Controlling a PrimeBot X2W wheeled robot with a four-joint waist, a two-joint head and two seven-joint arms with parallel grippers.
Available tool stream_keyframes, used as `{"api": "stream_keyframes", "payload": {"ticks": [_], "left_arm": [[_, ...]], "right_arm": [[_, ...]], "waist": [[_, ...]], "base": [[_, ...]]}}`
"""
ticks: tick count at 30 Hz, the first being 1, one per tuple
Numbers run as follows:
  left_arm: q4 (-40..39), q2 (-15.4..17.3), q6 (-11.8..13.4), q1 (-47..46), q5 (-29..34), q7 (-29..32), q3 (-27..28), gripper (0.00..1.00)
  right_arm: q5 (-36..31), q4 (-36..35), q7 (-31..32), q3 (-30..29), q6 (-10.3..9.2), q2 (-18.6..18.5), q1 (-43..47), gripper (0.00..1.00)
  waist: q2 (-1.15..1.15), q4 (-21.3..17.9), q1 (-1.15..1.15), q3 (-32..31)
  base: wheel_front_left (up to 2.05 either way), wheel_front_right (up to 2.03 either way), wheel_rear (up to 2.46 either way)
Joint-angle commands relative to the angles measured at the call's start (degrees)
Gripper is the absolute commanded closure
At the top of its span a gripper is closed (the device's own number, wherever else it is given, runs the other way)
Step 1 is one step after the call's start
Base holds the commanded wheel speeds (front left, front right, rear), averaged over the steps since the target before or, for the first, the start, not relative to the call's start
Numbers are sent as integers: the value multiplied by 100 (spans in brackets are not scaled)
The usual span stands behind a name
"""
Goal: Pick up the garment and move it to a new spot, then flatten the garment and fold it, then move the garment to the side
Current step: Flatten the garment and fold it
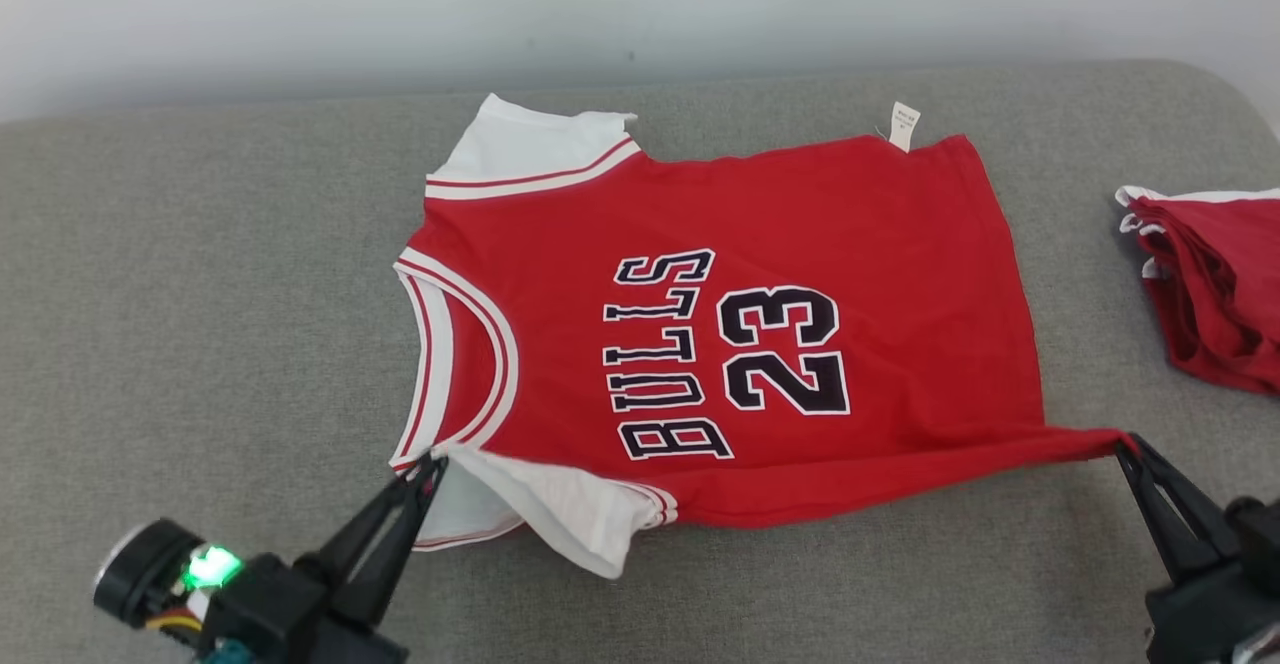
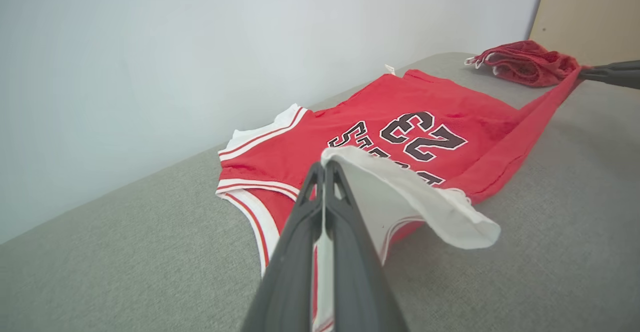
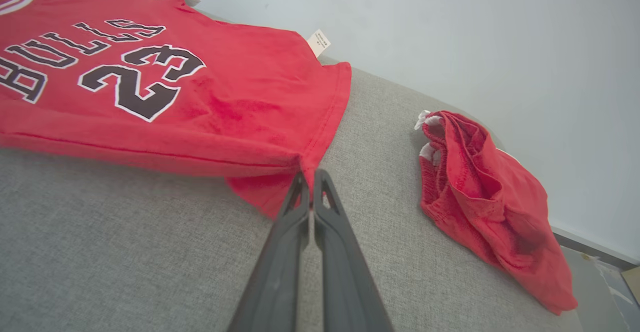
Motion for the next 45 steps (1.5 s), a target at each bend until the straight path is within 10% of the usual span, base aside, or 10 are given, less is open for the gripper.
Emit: {"api": "stream_keyframes", "payload": {"ticks": [1,13,30,31,32,33,45], "left_arm": [[122,-57,-24,-167,82,-53,4,100],[1454,-525,-244,-1555,582,-560,-55,100],[3160,-926,-90,-2899,1420,-1026,-238,99],[3321,-996,-96,-2920,1385,-1063,-259,14],[3387,-1039,-104,-2893,1329,-1070,-253,0],[3433,-1056,-88,-2854,1291,-1080,-227,0],[2497,-1614,571,-1120,-509,-421,571,0]], "right_arm": [[15,90,-12,73,-15,27,-170,100],[190,1496,-90,582,-15,189,-1742,100],[144,1771,-96,909,-16,411,-2508,100],[127,1795,-96,898,-16,452,-2554,89],[94,1778,-96,838,-16,464,-2568,16],[67,1733,-96,756,-16,477,-2566,0],[-542,258,-96,-852,-16,984,-1314,0]], "waist": [[0,-58,-1,102],[0,-55,-1,547],[0,-93,-1,942],[0,-114,-1,927],[0,-121,-1,910],[0,-127,-1,888],[0,-141,-1,654]], "base": [[0,0,0],[0,0,0],[0,0,0],[0,0,0],[0,0,0],[0,0,0],[0,0,0]]}}
